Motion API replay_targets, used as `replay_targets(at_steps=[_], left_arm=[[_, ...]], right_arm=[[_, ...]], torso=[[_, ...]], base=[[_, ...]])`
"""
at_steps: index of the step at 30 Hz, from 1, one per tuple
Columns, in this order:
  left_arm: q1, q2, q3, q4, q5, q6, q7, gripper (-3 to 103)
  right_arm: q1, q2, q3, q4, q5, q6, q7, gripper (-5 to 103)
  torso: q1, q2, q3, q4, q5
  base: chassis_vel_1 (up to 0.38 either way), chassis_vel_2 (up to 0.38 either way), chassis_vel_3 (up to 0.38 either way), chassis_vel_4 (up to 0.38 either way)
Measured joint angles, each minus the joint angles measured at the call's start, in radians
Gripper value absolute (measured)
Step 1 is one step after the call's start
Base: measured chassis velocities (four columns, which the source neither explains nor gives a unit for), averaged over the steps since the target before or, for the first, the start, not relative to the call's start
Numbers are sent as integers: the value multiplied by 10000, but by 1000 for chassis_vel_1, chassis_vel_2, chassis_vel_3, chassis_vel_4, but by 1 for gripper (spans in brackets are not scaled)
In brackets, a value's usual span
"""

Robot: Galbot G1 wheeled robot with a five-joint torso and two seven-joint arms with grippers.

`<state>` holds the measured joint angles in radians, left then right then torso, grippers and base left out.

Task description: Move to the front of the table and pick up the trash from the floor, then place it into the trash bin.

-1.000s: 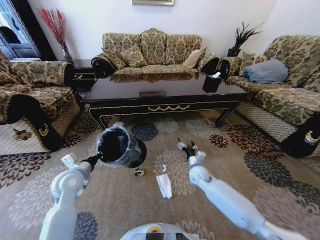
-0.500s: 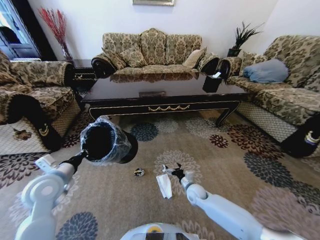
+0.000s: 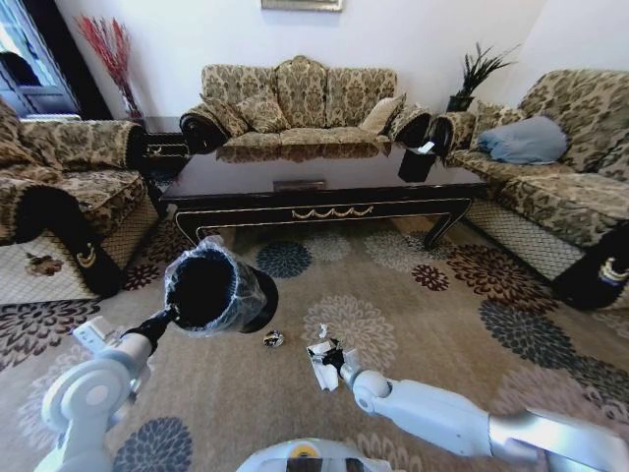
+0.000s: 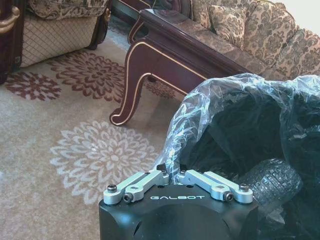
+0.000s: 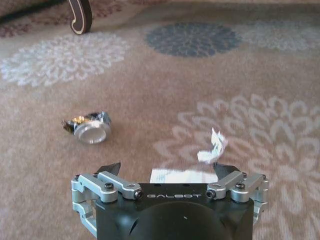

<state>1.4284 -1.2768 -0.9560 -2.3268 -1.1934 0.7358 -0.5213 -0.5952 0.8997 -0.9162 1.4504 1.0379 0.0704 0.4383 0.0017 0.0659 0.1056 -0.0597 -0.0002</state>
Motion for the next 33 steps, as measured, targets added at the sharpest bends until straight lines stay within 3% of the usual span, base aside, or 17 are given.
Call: replay_targets(at_steps=[2,5,14,33], left_arm=[[18,16,-44,-17,1,0,9,2],[76,43,-136,-63,0,-1,20,2],[151,82,-132,-77,43,0,29,2],[172,44,-58,-93,159,-3,75,2]], right_arm=[[0,52,-88,-56,63,-38,135,100],[-70,294,-144,-225,457,-388,960,100],[-447,831,347,-697,713,-1118,1938,100],[-691,1943,444,-1912,318,-1257,2350,100]], torso=[[0,0,0,-1,1],[0,0,0,0,1],[0,-2,0,-1,0],[0,-2,0,0,0]], base=[[0,0,0,0],[0,0,0,0],[0,0,0,0],[0,0,0,0]])
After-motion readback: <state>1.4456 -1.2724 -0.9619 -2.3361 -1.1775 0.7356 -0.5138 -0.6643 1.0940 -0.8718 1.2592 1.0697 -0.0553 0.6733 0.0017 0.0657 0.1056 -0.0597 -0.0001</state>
